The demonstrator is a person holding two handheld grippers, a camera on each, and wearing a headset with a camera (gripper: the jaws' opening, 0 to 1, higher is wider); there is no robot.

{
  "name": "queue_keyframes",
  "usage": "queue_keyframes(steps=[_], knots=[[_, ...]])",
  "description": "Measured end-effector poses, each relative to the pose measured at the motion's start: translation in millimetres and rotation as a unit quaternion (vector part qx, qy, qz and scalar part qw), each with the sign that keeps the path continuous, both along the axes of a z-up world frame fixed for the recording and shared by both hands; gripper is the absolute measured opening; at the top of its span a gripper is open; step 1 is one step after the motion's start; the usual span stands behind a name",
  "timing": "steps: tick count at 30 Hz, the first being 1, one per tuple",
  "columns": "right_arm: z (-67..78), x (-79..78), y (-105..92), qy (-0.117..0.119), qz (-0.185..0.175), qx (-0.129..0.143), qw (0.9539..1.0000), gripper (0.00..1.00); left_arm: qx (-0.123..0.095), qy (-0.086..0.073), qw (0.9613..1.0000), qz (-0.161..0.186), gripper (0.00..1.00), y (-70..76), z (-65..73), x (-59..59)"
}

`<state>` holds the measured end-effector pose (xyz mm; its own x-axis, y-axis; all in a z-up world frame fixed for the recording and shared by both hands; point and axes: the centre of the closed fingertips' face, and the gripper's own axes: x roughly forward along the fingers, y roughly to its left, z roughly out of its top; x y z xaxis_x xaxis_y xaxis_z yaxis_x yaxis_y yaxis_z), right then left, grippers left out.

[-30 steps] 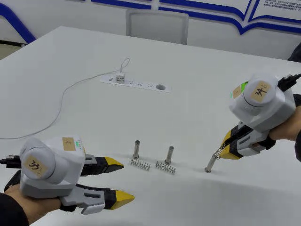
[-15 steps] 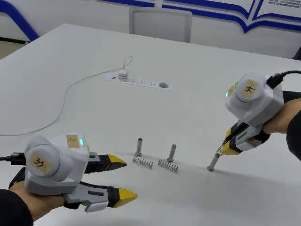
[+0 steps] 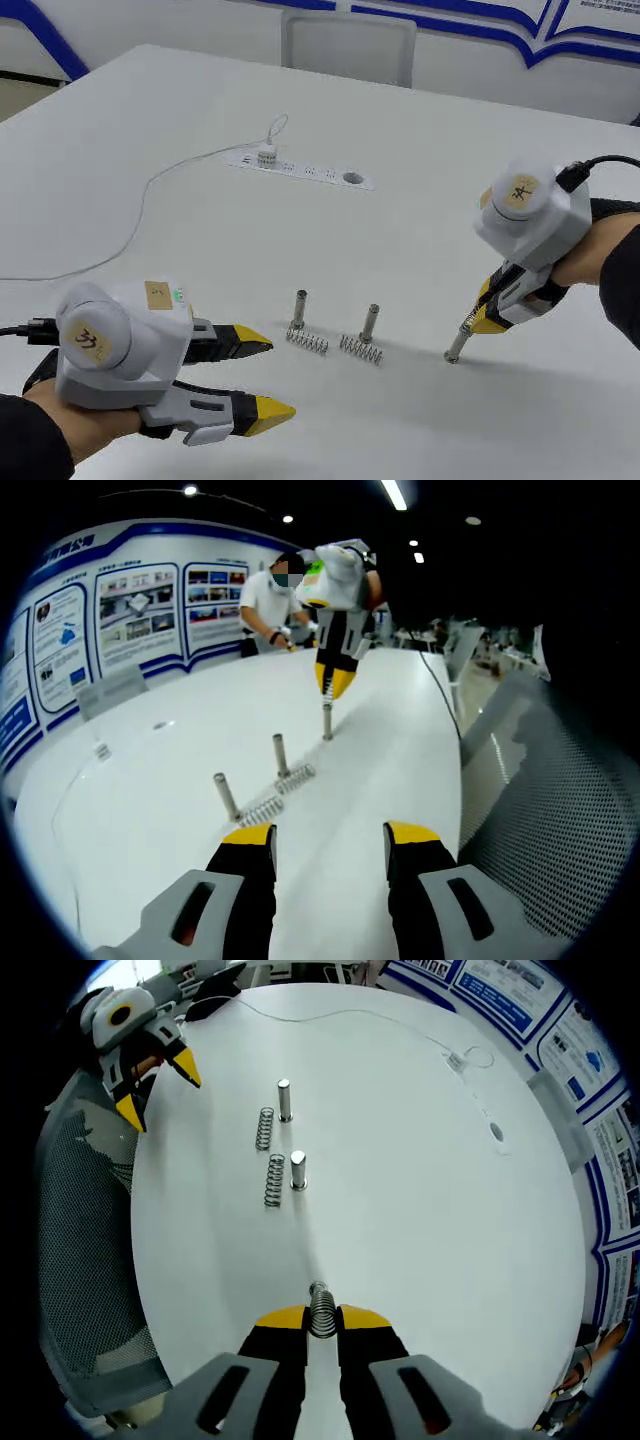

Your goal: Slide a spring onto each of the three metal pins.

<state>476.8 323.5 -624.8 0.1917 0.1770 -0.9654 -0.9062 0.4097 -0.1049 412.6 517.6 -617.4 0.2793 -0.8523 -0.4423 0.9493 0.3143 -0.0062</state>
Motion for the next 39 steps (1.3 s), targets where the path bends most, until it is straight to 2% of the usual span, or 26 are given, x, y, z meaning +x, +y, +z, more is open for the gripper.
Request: queue_keyframes(steps=[11, 23, 32, 39], knots=[[-21.3, 6.5, -1.3, 0.010, -0.004, -0.014, 0.9998, 0.12, 0.001, 0.000, 1.0000, -0.001, 0.44, 0.1, -0.5, 0.0], [-41.8, 6.6, -2.0, 0.025, -0.015, -0.019, 0.9994, 0.12, 0.000, 0.000, 1.0000, 0.001, 0.44, 1.3, 0.1, 0.4], [-47.7, 4.2, -2.9, 0.027, -0.018, -0.017, 0.9993, 0.13, 0.001, 0.001, 1.0000, 0.001, 0.44, 1.5, 0.3, 0.4], [-42.7, 3.4, -4.2, 0.018, -0.017, -0.017, 0.9995, 0.17, 0.001, 0.000, 1.0000, 0.000, 0.44, 1.5, 1.0, 0.5]])
